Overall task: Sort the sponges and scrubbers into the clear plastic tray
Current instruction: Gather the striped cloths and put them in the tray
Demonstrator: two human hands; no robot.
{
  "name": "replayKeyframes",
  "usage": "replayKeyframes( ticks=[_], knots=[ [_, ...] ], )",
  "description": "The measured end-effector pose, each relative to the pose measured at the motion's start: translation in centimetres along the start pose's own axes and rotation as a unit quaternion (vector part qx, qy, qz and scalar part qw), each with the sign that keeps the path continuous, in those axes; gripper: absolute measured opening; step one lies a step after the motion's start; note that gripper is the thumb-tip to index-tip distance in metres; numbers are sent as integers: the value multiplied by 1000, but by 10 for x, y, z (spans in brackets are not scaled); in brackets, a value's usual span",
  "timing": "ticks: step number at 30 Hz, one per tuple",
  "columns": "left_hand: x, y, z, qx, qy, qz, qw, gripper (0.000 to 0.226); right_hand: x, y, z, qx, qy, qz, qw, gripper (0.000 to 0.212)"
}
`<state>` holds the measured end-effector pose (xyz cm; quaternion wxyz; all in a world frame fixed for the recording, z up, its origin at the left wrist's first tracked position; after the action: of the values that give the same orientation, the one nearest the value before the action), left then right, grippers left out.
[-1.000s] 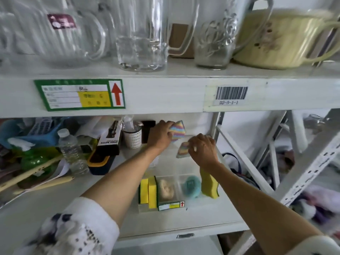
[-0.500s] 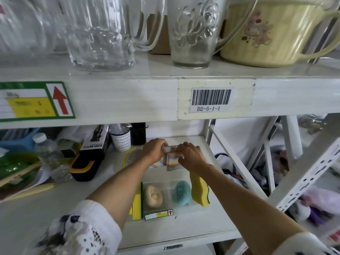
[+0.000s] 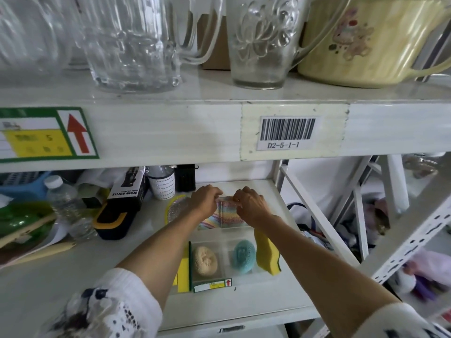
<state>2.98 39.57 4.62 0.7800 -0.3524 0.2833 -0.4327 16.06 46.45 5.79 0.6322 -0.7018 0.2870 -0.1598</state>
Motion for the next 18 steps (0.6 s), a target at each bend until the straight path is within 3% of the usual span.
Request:
replayKeyframes(
  ticks=[7,11,15,18],
  knots=[
    [9,-25,-8,79,16,56,995,39,1,3,3,6,8,3,1000,36],
    [20,-55,-16,113,40,170,978,29,0,-8,-9,-10,20,77,997,33],
    [37,-79,-36,178,8,239,955,28,5,-20,-38,-36,-6,138,990,24],
    [55,-83,-47,203,-2,258,945,24,12,-12,-66,-95,-9,96,991,17]
  ],
)
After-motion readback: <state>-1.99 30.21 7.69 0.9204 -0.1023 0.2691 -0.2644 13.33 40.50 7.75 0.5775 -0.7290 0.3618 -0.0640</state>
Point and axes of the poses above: each hand's wrist, its own x-axis away from the middle knuckle, its own y-axis out of the palm, z = x × y, the point moved 5 cm from there along -x, towards the middle knuckle, and after that the axes turned 8 degrees about x, right-handed, at the moved point
